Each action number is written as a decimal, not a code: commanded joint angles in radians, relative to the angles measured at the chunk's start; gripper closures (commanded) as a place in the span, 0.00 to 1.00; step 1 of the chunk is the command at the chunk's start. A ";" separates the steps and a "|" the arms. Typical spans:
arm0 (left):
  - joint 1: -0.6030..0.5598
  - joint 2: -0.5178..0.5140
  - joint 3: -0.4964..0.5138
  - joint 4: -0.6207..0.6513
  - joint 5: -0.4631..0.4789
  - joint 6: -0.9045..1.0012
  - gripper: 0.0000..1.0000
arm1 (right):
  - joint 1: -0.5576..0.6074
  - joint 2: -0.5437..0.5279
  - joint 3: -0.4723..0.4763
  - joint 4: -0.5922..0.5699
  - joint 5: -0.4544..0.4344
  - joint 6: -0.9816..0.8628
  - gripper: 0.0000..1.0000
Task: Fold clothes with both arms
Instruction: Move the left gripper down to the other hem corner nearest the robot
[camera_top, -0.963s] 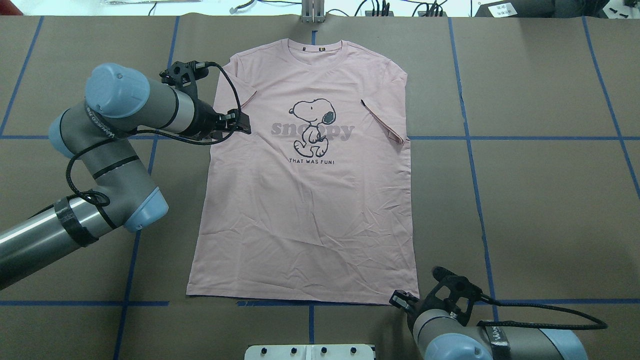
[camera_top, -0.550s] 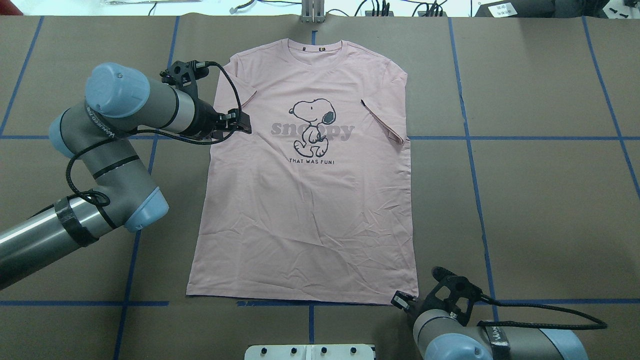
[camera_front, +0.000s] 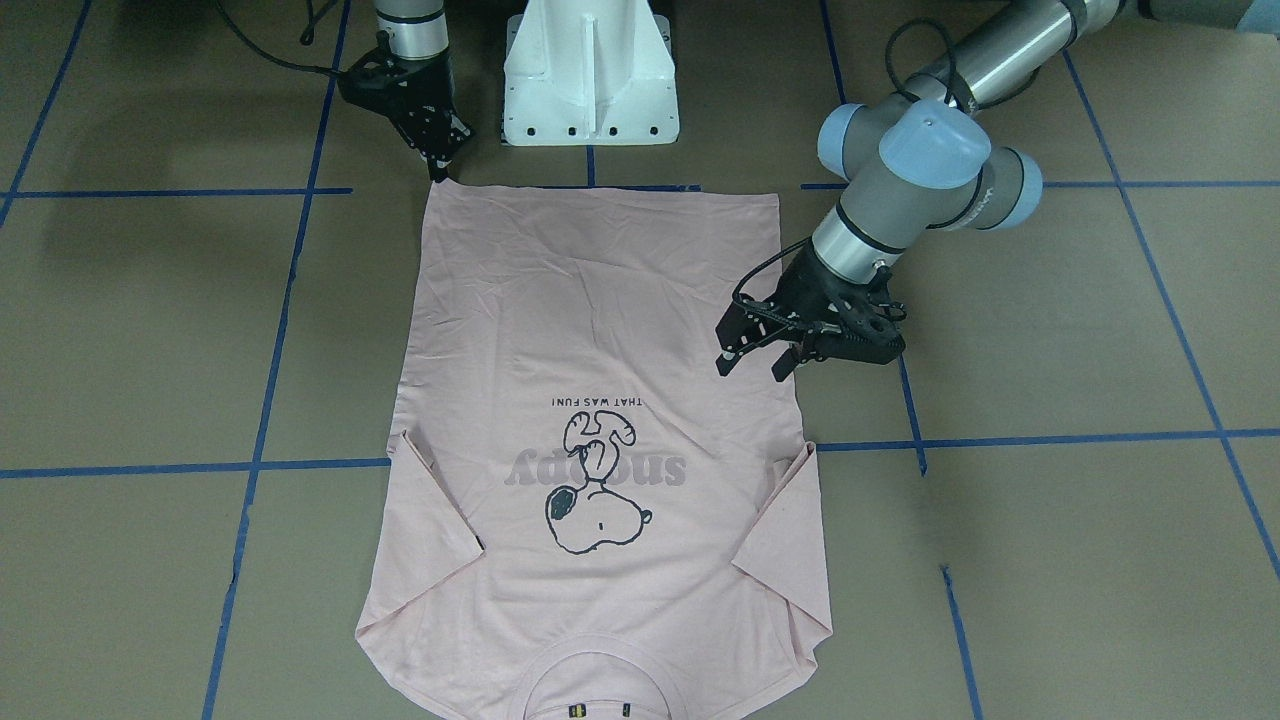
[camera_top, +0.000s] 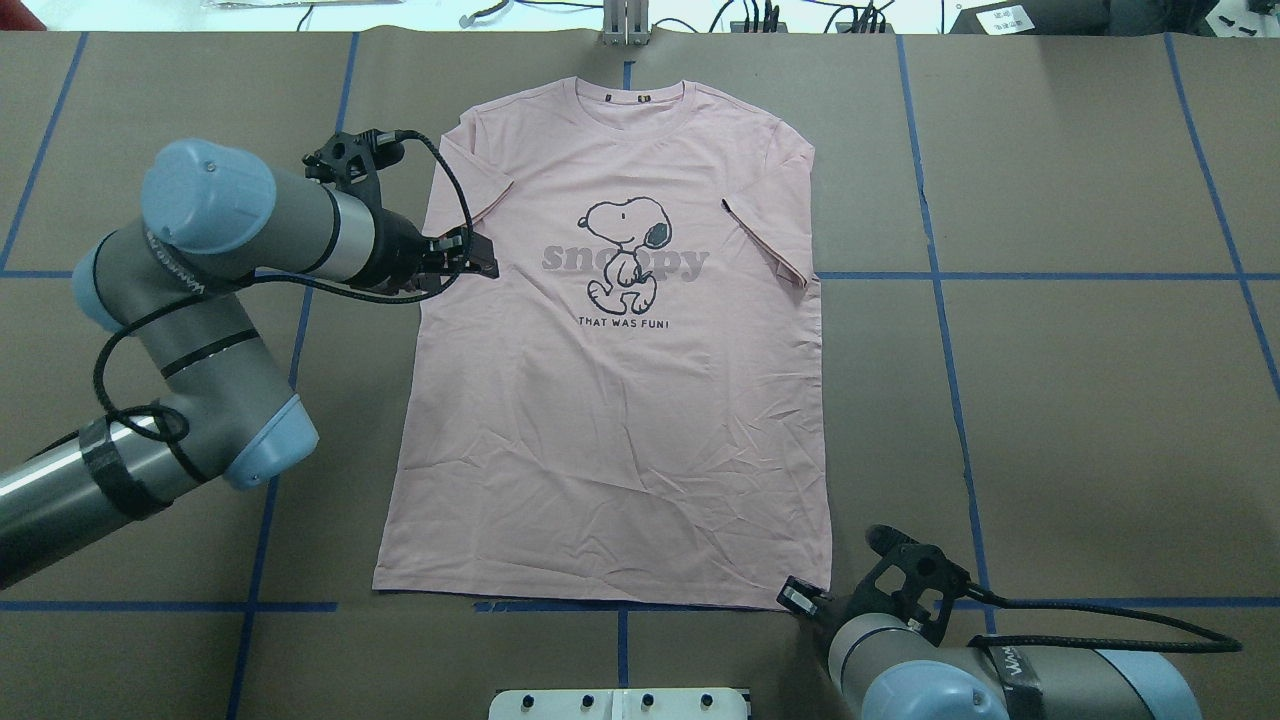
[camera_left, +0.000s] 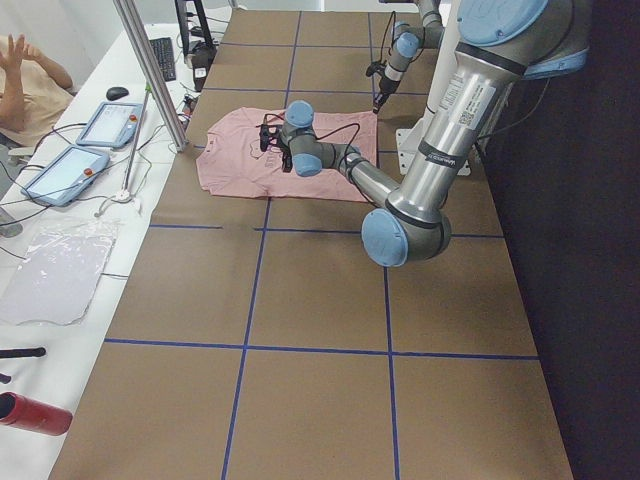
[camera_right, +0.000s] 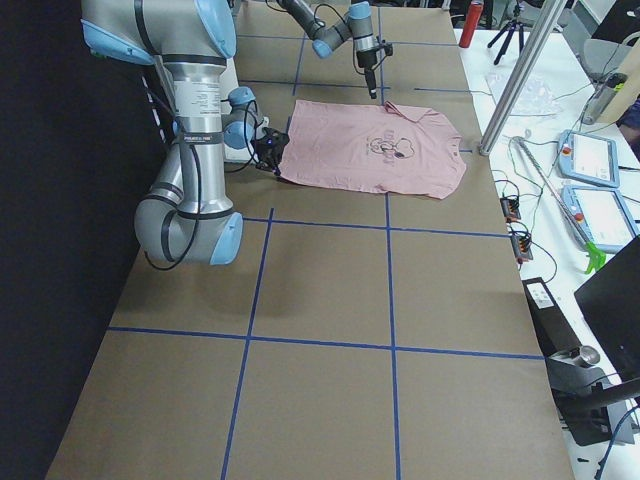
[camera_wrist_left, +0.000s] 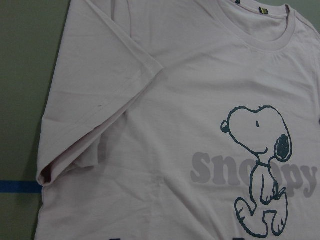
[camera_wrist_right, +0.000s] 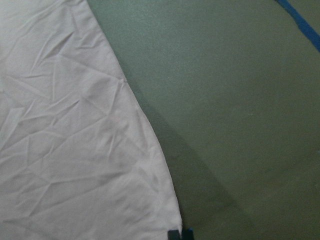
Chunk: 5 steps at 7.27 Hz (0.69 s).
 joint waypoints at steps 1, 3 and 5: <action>0.150 0.142 -0.176 0.069 0.097 -0.144 0.20 | 0.012 0.001 0.030 0.000 0.018 -0.001 1.00; 0.292 0.207 -0.379 0.395 0.182 -0.201 0.20 | 0.020 0.003 0.033 0.000 0.018 -0.001 1.00; 0.347 0.287 -0.413 0.415 0.188 -0.238 0.21 | 0.023 0.001 0.032 0.000 0.018 -0.001 1.00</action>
